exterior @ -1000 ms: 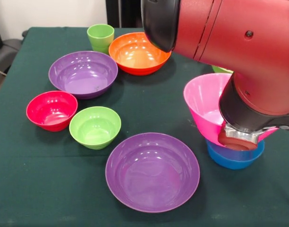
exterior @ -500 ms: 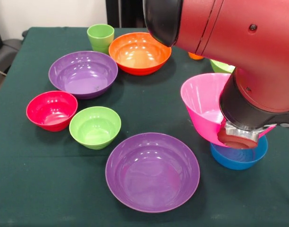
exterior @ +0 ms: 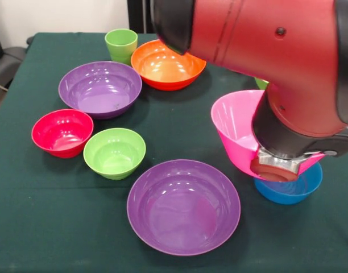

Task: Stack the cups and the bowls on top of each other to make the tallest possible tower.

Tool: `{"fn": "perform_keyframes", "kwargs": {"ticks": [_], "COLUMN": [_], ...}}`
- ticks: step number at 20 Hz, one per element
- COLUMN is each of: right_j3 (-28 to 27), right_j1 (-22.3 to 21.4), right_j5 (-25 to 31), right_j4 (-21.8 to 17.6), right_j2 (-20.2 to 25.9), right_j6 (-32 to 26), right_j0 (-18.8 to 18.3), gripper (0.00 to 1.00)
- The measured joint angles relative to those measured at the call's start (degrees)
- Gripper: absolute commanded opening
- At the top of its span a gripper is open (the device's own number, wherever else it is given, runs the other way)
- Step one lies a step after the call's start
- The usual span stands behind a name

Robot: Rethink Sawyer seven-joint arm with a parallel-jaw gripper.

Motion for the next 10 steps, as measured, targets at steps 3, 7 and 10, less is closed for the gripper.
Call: {"fn": "perform_keyframes", "kwargs": {"ticks": [3,7,10], "right_j3": [-0.5,-1.2,-1.8], "right_j1": [0.0,0.0,0.0], "right_j5": [0.0,0.0,0.0], "right_j4": [1.8,5.4,8.8], "right_j2": [-1.2,-3.9,-6.4], "right_j6": [0.0,0.0,0.0], "right_j0": [-1.1,-2.8,-4.0], "gripper": [0.0,0.0,0.0]}}
